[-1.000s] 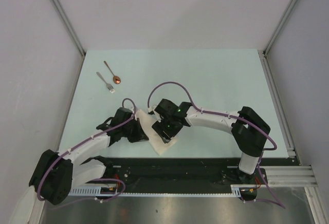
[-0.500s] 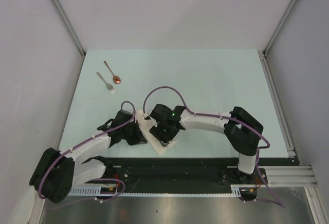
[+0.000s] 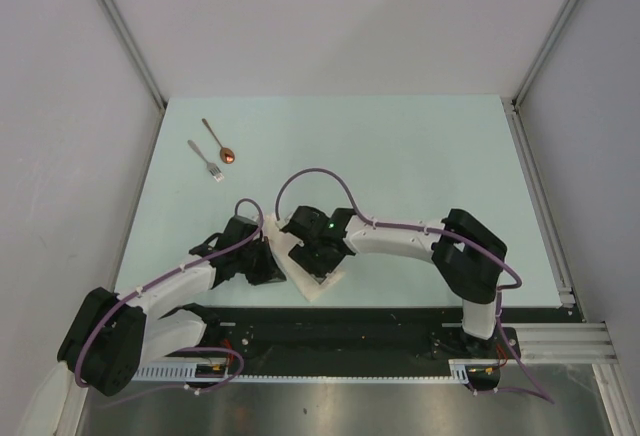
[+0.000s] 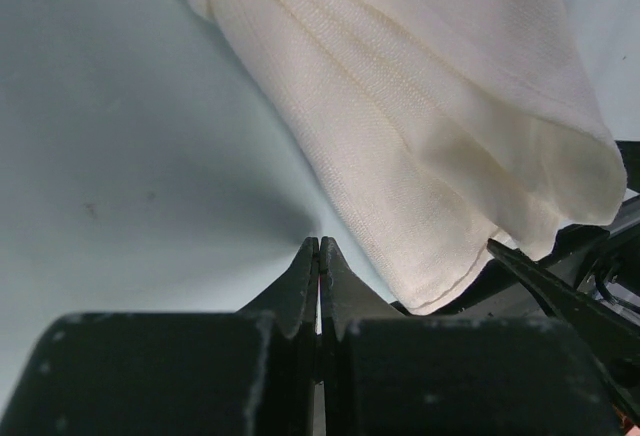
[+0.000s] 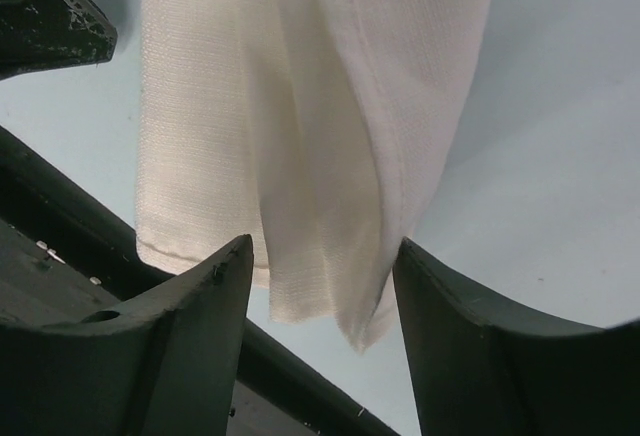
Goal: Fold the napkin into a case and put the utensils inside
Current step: Smooth out the smaller rectangle-folded napkin at the center of the board.
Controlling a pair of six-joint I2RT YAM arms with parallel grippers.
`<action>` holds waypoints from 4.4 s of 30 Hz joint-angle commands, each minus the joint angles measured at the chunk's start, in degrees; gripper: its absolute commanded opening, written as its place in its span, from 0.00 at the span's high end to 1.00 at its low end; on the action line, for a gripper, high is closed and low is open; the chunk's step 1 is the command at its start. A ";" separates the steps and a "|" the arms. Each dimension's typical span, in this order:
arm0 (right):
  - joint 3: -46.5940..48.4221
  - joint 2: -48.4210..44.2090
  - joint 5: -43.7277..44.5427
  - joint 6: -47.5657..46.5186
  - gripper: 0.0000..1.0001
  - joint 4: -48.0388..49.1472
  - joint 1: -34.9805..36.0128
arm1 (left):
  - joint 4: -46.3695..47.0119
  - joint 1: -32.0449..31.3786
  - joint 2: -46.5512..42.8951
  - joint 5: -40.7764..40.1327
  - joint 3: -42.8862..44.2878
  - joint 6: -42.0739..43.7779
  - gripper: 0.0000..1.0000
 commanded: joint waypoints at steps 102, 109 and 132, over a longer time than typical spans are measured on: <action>13.42 4.11 2.13 8.87 0.35 -12.63 4.74 | 1.19 -2.42 -3.24 7.17 -2.82 -1.50 0.99; 14.65 6.31 2.83 8.69 0.46 -13.51 5.79 | 1.45 -2.42 -3.77 7.17 -3.61 -2.38 1.00; 19.32 8.16 -1.55 13.61 1.00 -12.64 7.12 | 7.52 -2.42 -1.66 7.43 -7.66 -5.46 1.00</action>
